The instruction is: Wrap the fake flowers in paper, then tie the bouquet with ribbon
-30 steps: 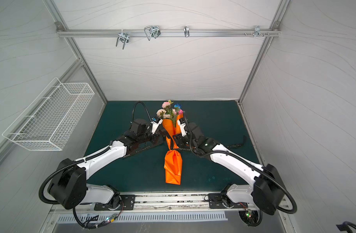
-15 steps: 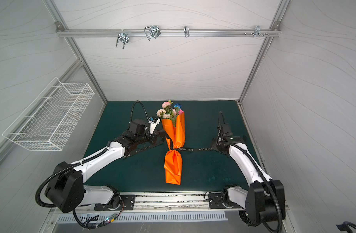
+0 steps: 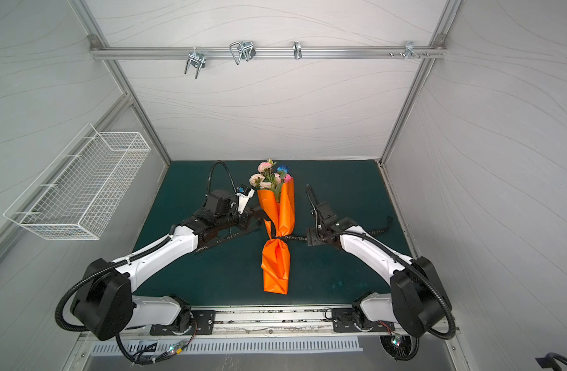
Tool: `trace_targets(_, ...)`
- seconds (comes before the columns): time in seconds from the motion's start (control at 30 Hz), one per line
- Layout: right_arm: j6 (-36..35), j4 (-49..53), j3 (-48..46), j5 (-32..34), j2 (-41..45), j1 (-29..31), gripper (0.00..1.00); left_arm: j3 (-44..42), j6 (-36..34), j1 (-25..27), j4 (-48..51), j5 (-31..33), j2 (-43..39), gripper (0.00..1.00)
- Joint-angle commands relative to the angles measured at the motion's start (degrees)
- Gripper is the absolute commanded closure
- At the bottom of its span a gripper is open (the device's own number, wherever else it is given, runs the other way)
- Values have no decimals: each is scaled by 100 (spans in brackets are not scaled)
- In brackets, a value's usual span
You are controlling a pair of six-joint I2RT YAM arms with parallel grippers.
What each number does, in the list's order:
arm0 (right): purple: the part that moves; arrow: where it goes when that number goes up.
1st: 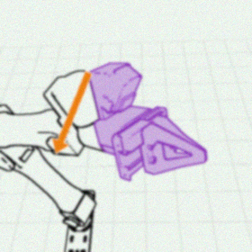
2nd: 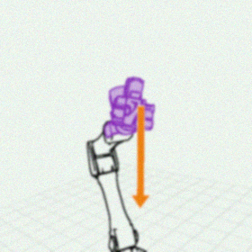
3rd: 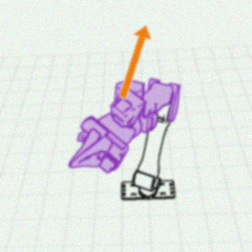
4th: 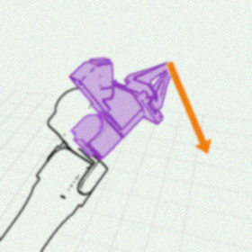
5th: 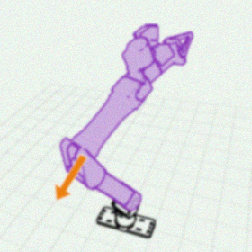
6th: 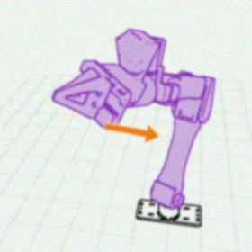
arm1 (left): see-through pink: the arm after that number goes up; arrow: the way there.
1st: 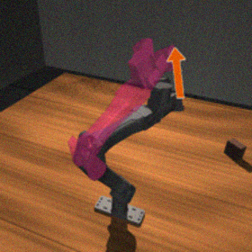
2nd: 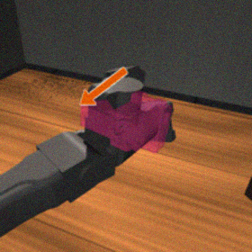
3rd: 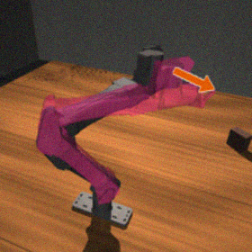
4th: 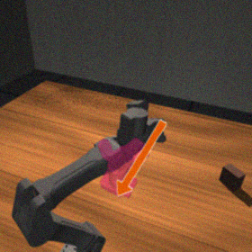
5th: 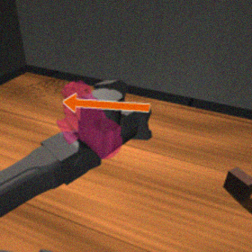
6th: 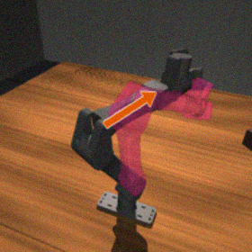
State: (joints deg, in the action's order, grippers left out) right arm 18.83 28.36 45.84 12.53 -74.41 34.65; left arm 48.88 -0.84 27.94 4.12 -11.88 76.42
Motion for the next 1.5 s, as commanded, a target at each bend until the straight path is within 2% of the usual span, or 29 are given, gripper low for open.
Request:
trace_targets(0.0, 508, -257, -252, 495, 41, 296, 15, 336, 84, 34, 57, 155, -85, 100)
trace_targets(0.1, 1023, -638, -535, 1065, -109, 761, 11, 376, 174, 30, 98, 303, -49, 100)
trace_targets(0.37, 1331, -1757, -889, 2020, -861, 1603, 1, 530, 337, 34, 292, 789, 66, 100)
trace_targets(0.57, 1527, -1777, -287, 2603, -1720, 1500, 1, 517, 374, 34, 248, 766, -5, 100)
trace_targets(0.7, 1701, -1052, 274, 2286, -1837, 1067, 1, 521, 358, 33, 299, 766, -39, 100)
trace_targets(0.83, 1913, -180, 281, 1813, -1165, 724, 1, 482, 390, 31, 255, 786, -48, 100)
trace_targets(0.97, 2058, 894, 259, 693, -345, 194, 1, 463, 366, 32, 266, 857, -92, 100)
trace_targets(1.07, 2312, 1542, 162, 687, 280, -214, 1, 426, 355, 25, 265, 889, -189, 100)
trace_targets(1.17, 2280, 1508, -16, 651, 830, -1278, 1, 362, 353, 24, 257, 879, -310, 100)
trace_targets(1.23, 2180, 1325, -110, 490, 1077, -2283, 1, 323, 355, 26, 252, 863, -386, 100)
trace_targets(1.33, 1950, 795, -194, 284, 1026, -3396, 1, 289, 342, 32, 258, 863, -456, 100)
trace_targets(1.47, 1830, 541, 83, -125, 164, -4501, 1, 249, 299, 32, 204, 786, -429, 100)
